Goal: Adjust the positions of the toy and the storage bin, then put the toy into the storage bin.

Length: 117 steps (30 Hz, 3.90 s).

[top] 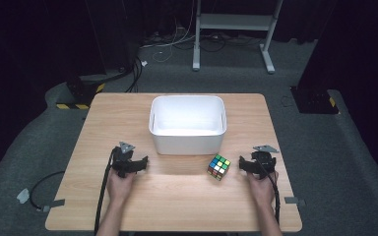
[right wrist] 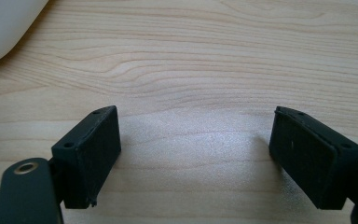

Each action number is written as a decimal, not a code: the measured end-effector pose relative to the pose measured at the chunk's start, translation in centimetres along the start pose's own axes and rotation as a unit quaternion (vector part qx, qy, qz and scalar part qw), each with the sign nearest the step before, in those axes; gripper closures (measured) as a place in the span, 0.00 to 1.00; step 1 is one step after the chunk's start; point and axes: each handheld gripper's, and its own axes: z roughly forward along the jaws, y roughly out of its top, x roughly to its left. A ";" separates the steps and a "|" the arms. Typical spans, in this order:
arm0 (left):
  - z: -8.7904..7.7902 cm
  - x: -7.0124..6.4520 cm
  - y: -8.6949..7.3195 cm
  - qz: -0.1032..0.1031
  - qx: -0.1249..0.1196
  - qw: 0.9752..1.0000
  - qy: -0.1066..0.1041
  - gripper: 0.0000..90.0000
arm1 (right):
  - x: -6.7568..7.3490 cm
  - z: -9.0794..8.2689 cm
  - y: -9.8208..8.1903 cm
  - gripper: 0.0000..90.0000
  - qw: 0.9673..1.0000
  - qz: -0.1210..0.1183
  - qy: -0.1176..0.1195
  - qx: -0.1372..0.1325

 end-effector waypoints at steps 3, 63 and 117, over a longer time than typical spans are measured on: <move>0.0 0.0 0.0 -0.001 -0.001 1.000 -0.001 0.22 | 0.0 0.0 0.0 0.18 1.000 0.000 0.000 0.000; 0.0 0.0 0.0 0.002 0.000 1.000 -0.001 0.22 | 2.2 -3.6 -1.2 0.23 0.998 -0.030 0.039 -0.034; 0.0 0.0 0.0 0.003 0.000 1.000 -0.001 0.22 | 7.3 -5.9 -2.3 0.14 0.983 -0.110 0.138 -0.050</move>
